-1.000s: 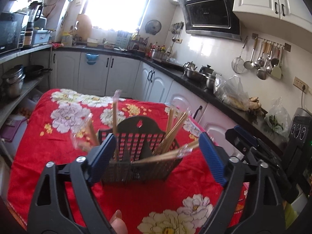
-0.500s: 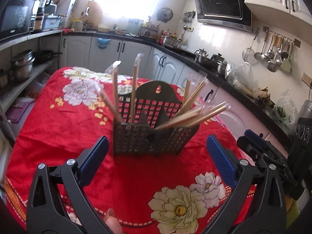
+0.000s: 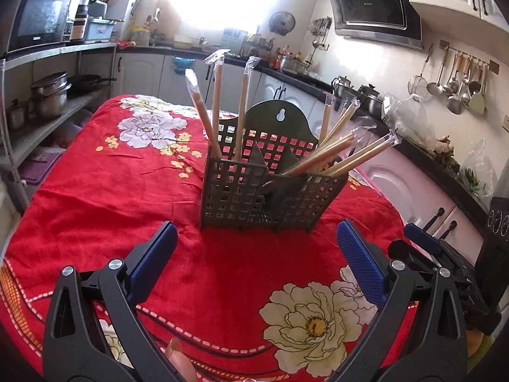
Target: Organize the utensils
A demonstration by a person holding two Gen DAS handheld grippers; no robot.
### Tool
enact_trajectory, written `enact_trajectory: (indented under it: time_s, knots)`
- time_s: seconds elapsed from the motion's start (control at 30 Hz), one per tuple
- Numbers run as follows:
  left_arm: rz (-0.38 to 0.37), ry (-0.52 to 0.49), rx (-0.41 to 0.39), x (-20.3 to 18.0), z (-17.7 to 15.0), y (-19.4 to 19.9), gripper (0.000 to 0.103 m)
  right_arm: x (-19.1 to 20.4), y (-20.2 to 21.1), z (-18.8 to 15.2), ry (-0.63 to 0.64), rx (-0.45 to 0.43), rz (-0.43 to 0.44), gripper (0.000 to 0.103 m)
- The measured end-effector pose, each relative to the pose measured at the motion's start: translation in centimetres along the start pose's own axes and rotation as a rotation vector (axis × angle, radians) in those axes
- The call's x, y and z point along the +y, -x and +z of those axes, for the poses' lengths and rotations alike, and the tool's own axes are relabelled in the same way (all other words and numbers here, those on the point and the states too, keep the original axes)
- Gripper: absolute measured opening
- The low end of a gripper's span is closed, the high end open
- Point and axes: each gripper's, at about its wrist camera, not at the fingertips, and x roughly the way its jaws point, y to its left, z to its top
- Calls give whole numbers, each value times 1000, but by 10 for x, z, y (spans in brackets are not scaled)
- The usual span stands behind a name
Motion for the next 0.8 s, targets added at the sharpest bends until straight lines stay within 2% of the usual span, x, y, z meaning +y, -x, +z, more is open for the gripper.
enact_trajectory:
  time_s: [0.23,0.5,0.8]
  knots:
    - [20,-20,-59,-1,-14,0,92,2,1,-13,9,-47,-27,94]
    - [46,-47,-126,-5,-23,-2,92,4,11,-25,57,-176,-82,97]
    - [43,-73,-131,-7,-33,-5,92,7,12,-27,66,-193,-92,97]
